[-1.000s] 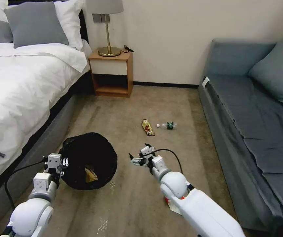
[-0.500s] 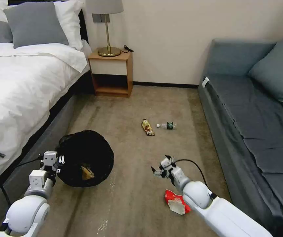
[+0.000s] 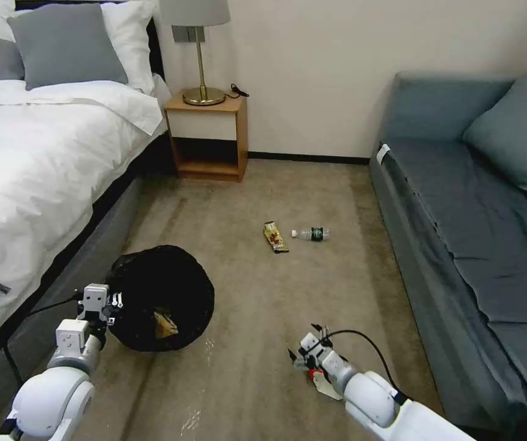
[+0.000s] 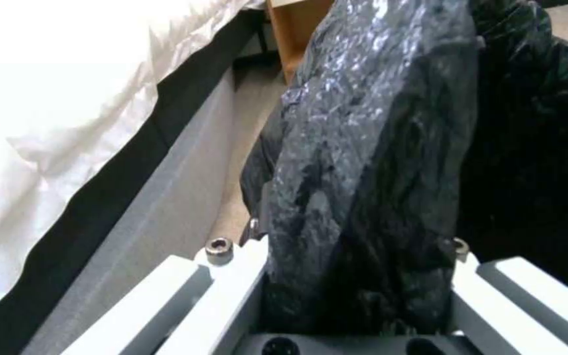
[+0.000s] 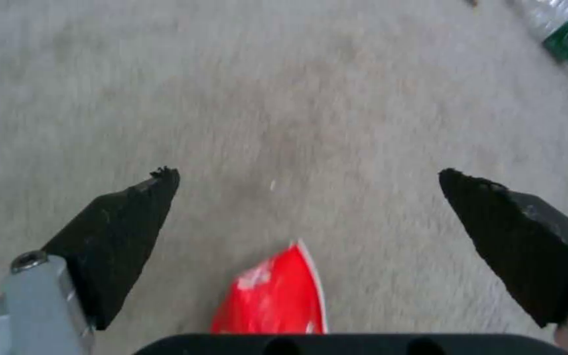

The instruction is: Pick up the trash bin, then pick up the garbage on the floor and place it into the trash bin.

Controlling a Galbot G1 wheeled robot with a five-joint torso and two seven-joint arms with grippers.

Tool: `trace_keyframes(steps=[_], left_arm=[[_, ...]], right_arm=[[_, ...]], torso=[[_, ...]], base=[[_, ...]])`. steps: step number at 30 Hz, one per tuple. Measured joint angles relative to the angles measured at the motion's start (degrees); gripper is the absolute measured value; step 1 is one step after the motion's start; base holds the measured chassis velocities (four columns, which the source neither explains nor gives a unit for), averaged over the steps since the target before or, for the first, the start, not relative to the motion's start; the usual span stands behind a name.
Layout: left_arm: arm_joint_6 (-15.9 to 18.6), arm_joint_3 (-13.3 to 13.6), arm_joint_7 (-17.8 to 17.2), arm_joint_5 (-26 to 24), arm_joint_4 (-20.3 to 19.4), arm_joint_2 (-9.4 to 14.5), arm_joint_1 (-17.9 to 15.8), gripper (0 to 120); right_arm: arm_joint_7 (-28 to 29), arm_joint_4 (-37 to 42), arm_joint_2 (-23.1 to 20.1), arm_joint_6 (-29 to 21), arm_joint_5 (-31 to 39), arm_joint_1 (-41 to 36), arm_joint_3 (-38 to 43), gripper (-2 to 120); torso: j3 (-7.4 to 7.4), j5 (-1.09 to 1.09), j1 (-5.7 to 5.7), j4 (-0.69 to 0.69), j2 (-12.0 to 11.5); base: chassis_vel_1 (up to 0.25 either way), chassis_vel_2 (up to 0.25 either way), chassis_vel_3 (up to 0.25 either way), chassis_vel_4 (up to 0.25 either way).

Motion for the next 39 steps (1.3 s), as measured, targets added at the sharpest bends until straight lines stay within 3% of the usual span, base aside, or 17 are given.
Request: trace_keyframes(steps=[15, 38, 39], left_arm=[[-1.49, -0.01, 0.17, 0.49, 1.69, -0.13, 0.61, 4], [-2.74, -0.12, 0.31, 0.93, 1.76, -0.81, 1.69, 4], [-2.89, -0.08, 0.3, 0.91, 2.19, -0.89, 1.4, 4]], right_arm=[[-4.4, -0.46, -1.4, -3.46, -4.17, -5.54, 3.25, 100], [-5.69, -11.05, -0.26, 1.11, -6.06, -4.14, 6.77, 100], [-4.8, -11.4, 0.1, 2.52, -6.15, -4.4, 6.81, 95]], torso=[[0.0, 0.0, 0.0, 0.0, 0.0], [0.0, 0.0, 0.0, 0.0, 0.0], [0.0, -0.01, 0.0, 0.0, 0.0]], base=[[0.0, 0.0, 0.0, 0.0], [0.0, 0.0, 0.0, 0.0], [0.0, 0.0, 0.0, 0.0]])
